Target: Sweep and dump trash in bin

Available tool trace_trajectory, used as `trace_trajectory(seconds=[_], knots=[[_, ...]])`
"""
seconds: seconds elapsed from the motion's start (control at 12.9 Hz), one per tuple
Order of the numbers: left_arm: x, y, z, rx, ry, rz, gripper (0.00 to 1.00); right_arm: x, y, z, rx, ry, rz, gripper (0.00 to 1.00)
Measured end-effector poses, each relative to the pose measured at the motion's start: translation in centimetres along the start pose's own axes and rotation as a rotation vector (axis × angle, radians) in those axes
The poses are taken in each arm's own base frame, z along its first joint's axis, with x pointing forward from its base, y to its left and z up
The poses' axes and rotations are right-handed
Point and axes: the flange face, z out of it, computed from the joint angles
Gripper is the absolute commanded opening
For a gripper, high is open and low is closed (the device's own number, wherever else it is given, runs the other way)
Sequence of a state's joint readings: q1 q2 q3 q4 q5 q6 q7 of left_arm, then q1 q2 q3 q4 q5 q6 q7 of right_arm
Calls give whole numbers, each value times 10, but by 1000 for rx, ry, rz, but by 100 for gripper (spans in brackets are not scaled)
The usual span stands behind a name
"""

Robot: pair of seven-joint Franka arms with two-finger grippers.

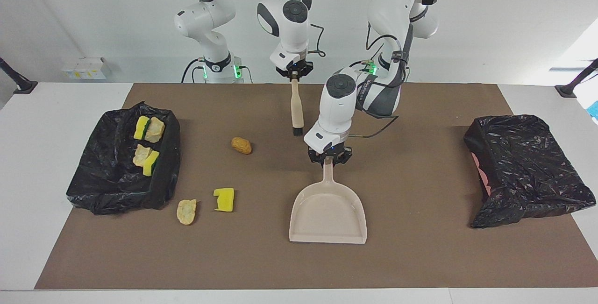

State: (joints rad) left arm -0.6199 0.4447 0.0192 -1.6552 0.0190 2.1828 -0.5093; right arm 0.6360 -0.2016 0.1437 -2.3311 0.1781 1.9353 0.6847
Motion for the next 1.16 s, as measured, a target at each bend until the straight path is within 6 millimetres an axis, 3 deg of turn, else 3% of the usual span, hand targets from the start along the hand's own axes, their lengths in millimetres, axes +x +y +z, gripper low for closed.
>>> trace_trajectory(seconds=[0.23, 0.46, 0.54, 0.62, 0.77, 0.93, 1.16], knots=[[5, -11, -21, -3, 17, -16, 2, 37, 66, -28, -36, 57, 118, 0], [-1, -16, -15, 4, 3, -19, 24, 84, 131, -38, -105, 101, 141, 0], [-5, -18, -9, 5, 0, -18, 38, 104, 151, -44, -133, 111, 125, 0], [-7, -19, -4, 4, 1, -18, 43, 127, 170, -52, -158, 110, 107, 0], [-10, -19, -1, 1, 4, -17, 43, 176, 203, -58, -206, 95, 90, 0], [-9, -19, -6, -5, 16, -17, 43, 216, 220, -47, -283, 81, 70, 0], [-8, -19, -11, -10, 24, -17, 39, 259, 252, -40, -395, 73, 12, 0]])
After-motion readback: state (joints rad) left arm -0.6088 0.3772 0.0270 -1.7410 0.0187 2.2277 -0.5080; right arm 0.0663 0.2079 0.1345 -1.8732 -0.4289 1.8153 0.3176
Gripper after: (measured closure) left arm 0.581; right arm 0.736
